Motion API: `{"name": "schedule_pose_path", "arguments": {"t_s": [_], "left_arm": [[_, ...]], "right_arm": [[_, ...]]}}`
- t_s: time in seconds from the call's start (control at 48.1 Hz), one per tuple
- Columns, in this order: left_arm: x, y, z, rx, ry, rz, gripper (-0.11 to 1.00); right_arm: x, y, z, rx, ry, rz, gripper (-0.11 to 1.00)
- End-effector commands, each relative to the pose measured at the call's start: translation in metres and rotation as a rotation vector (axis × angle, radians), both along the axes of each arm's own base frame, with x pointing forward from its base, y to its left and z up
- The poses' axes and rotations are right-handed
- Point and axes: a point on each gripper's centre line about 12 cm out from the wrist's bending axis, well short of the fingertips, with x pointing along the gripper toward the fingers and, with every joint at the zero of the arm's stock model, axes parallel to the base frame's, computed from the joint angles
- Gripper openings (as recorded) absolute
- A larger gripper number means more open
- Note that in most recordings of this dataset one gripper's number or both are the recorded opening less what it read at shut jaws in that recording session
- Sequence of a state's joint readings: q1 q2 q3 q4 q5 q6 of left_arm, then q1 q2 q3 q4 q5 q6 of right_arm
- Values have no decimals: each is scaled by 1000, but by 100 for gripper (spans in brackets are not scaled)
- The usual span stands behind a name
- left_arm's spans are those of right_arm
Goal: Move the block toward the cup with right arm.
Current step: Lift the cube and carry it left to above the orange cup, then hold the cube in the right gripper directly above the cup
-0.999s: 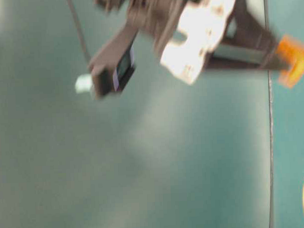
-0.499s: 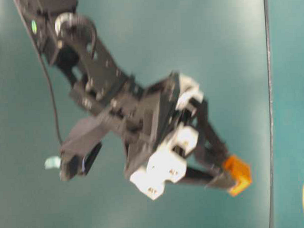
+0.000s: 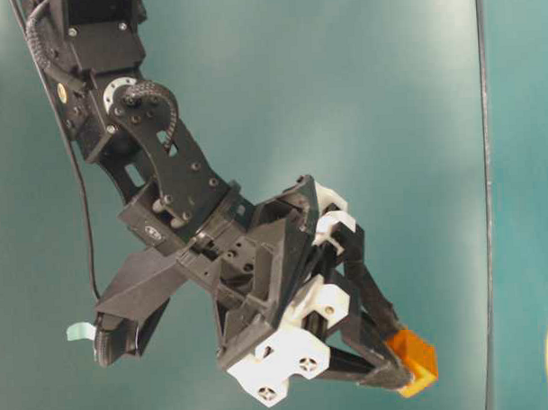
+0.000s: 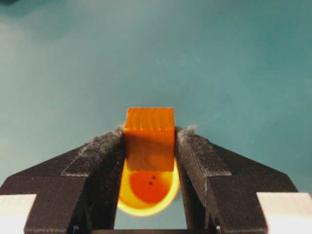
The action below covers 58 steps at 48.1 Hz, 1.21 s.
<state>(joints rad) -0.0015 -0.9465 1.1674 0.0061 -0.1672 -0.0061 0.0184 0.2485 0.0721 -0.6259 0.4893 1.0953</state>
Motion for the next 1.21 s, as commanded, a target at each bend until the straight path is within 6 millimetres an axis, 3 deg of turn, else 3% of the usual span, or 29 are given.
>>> {"name": "schedule_pose_path", "arguments": {"t_s": [0.0,1.186], "left_arm": [[3,0,8,1,-20,0,0],[3,0,8,1,-20,0,0]], "right_arm": [[2,2,21,-2,-58,12,40],[3,9,22,7,-64,25,40]]}}
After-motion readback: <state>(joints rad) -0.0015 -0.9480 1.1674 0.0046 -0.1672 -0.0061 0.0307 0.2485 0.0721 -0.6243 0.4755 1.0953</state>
